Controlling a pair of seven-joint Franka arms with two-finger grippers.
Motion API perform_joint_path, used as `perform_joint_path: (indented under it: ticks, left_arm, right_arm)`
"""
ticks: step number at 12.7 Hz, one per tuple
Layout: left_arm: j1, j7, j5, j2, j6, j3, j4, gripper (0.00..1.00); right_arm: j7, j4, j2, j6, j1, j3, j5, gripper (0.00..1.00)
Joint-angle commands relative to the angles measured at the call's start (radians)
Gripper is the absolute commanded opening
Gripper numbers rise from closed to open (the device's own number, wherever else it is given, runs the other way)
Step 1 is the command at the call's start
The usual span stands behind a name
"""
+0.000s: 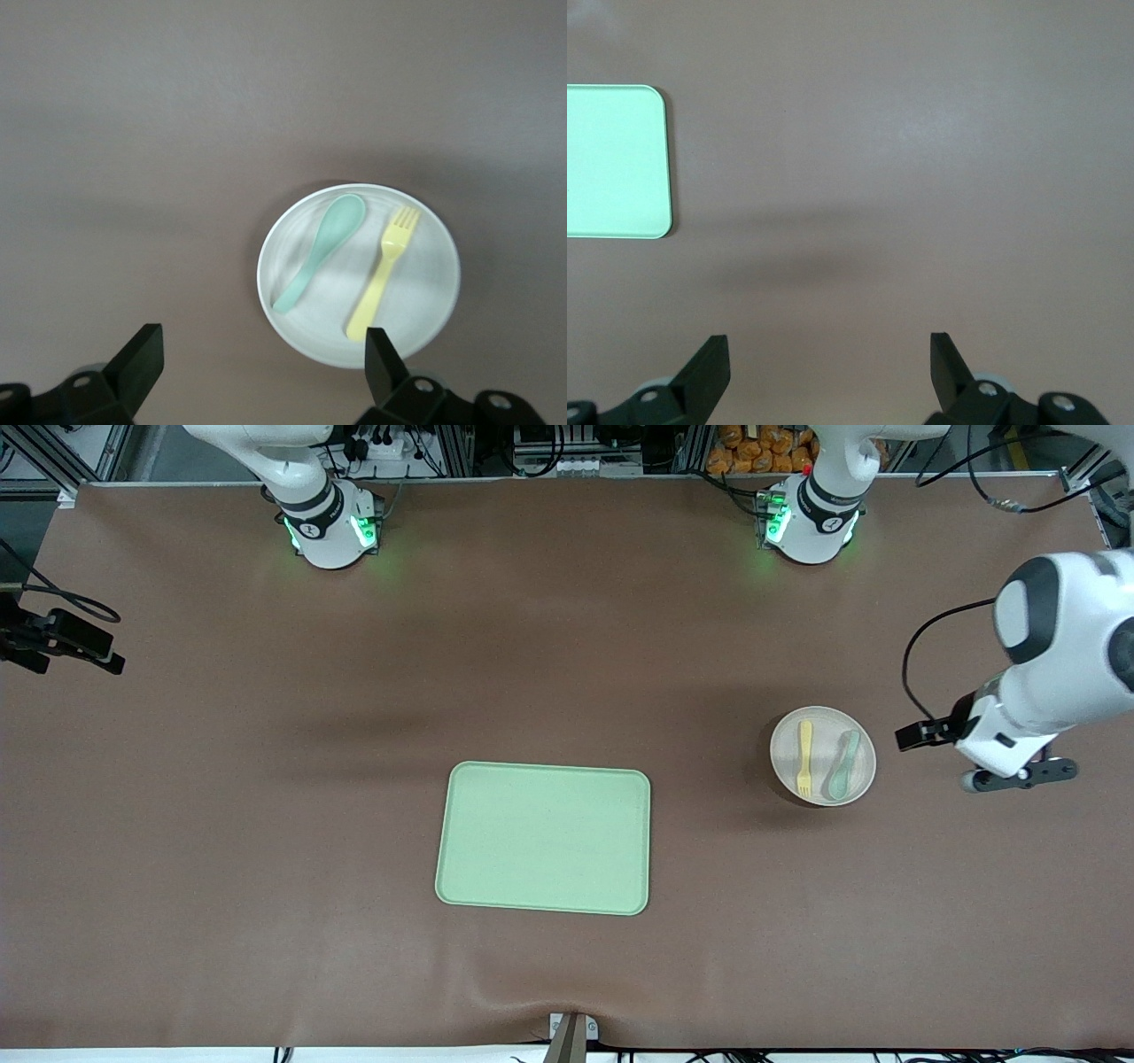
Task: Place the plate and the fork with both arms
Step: 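Reach the left gripper down to the rim of the white plate, then grasp the plate rim with the left gripper and lift it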
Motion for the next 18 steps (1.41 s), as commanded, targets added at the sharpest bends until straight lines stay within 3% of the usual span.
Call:
perform_joint_path:
  ticks: [1,6,11,18]
  left_arm:
    - [0.009,-0.011,-0.021,0.033,0.162,-0.003,-0.123,1.00]
    - [0.065,-0.011,-0.049,0.141,0.265,-0.008,-0.146,1.00]
    - [0.065,-0.007,-0.107,0.208,0.304,-0.008,-0.144,0.84]
    - [0.089,-0.005,-0.107,0.254,0.321,-0.008,-0.138,0.79]
  right_arm:
    - [0.015,0.004,-0.011,-0.006,-0.007,0.006,-0.005,1.00]
    - [0.015,0.004,-0.011,-0.006,-0.007,0.006,-0.005,1.00]
    - [0.015,0.004,-0.011,-0.006,-0.007,0.006,-0.005,1.00]
    - [0.015,0.004,-0.011,-0.006,-0.007,0.006,-0.005,1.00]
